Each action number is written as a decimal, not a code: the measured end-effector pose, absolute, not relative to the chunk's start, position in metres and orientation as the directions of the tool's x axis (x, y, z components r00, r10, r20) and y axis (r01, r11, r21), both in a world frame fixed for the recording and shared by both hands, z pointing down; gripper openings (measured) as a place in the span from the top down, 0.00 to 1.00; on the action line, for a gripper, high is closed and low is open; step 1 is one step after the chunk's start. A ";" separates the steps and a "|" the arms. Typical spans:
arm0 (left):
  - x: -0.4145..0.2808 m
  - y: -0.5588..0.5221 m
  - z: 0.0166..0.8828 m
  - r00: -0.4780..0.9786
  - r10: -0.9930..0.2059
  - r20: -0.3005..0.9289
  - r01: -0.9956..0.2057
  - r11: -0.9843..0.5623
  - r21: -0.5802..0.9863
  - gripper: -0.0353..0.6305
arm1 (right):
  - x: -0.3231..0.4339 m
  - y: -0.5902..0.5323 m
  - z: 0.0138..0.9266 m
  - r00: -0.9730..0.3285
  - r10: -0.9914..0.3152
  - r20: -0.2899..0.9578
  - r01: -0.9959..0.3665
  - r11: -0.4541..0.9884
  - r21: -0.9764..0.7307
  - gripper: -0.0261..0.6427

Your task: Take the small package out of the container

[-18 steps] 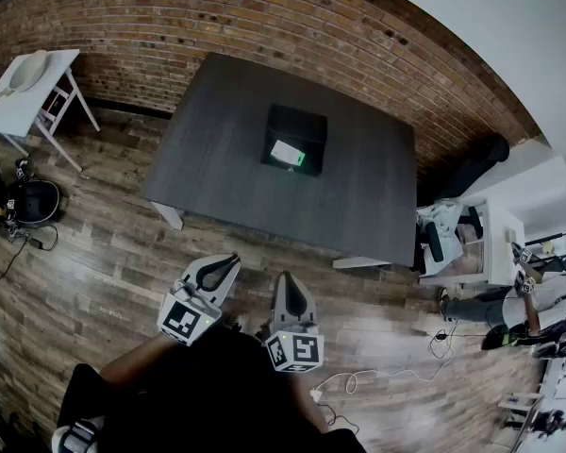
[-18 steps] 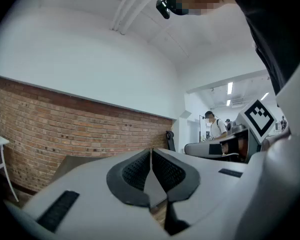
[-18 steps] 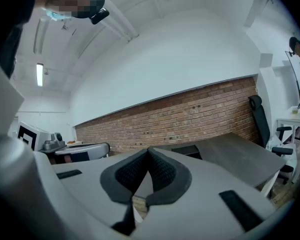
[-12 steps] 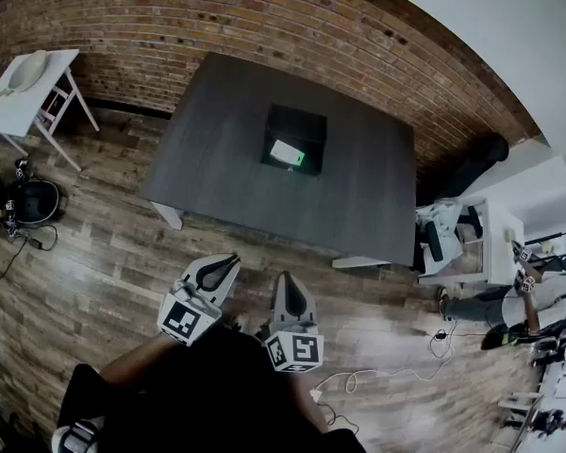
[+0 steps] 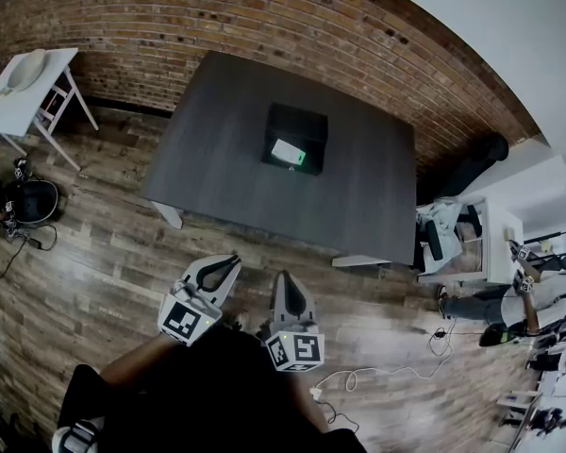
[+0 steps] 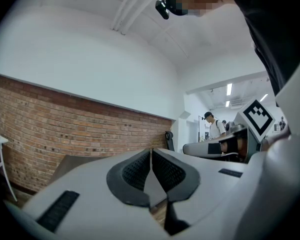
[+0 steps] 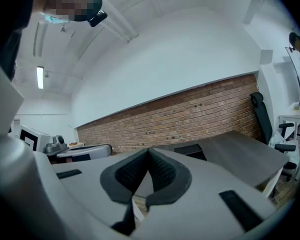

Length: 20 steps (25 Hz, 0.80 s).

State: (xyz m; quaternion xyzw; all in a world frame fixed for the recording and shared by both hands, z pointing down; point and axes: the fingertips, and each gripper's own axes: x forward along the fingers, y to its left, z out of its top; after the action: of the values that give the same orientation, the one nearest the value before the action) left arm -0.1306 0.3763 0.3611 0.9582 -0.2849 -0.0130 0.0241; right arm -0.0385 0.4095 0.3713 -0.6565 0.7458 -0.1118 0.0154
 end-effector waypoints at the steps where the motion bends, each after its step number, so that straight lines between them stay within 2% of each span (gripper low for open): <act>1: -0.132 0.376 0.361 0.839 -0.544 -0.012 -0.543 -0.838 0.056 0.88 | -0.040 0.409 0.371 -0.137 -0.983 0.122 -0.976 0.113 -0.185 0.93; 20: -0.200 0.346 0.366 0.861 -0.507 -0.024 -0.506 -0.861 0.056 0.88 | -0.101 0.387 0.371 -0.058 -0.992 0.111 -0.986 0.039 -0.161 0.93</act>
State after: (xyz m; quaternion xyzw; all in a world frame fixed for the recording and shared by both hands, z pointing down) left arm -0.2004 0.3462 0.3659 0.9644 -0.2625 -0.0187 0.0238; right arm -0.1007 0.3870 0.3711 -0.6863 0.7207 -0.0971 0.0153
